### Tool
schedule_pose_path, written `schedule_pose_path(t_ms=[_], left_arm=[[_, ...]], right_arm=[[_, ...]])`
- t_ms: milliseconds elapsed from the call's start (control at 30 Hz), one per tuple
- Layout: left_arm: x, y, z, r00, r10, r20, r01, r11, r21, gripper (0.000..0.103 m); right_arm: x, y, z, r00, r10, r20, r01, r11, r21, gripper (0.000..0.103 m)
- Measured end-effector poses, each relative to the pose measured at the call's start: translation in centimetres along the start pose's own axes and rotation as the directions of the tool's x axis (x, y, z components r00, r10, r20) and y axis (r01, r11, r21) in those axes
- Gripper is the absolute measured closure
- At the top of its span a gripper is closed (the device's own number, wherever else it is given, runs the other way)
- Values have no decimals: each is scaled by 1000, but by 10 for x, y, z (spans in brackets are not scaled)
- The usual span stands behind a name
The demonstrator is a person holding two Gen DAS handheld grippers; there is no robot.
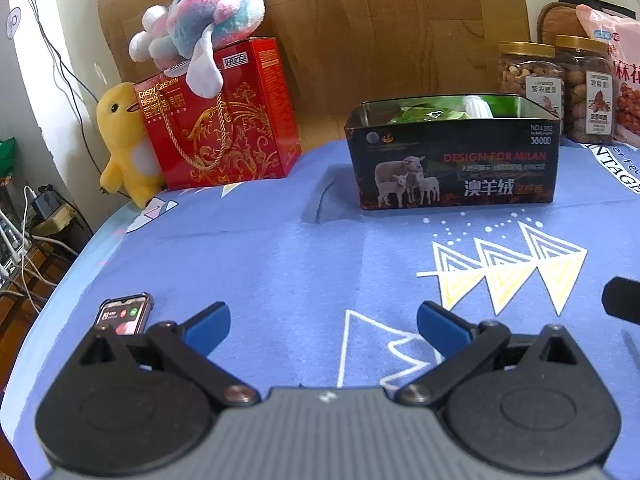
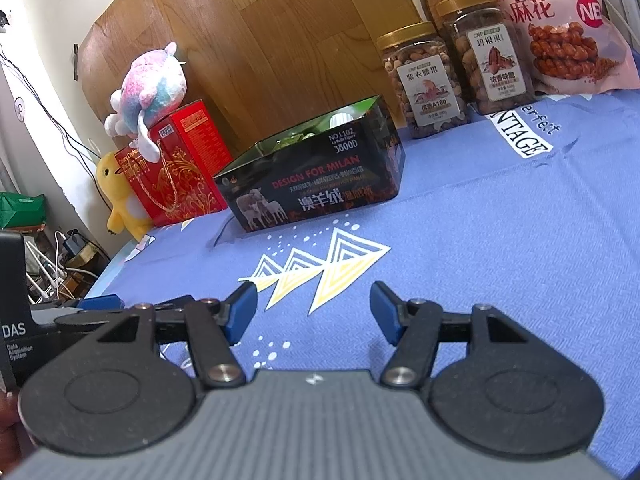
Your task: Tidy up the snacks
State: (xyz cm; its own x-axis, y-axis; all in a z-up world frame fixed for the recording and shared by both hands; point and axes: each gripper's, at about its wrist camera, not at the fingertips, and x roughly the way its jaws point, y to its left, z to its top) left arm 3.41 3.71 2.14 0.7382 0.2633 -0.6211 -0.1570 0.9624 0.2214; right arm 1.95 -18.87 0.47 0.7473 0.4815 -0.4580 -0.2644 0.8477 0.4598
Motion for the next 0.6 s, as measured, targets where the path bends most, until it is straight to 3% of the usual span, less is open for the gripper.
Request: schedule_pose_path(t_ms=[200, 600], left_arm=[[0, 2, 1, 1000, 15, 3, -15, 1000, -7, 0], [-5, -3, -1, 999, -29, 14, 29, 1000, 8, 0]], right_arm=[[1, 0, -1, 1000, -1, -1, 1, 1000, -3, 38], [0, 2, -2, 1000, -1, 2, 1, 1000, -4, 37]])
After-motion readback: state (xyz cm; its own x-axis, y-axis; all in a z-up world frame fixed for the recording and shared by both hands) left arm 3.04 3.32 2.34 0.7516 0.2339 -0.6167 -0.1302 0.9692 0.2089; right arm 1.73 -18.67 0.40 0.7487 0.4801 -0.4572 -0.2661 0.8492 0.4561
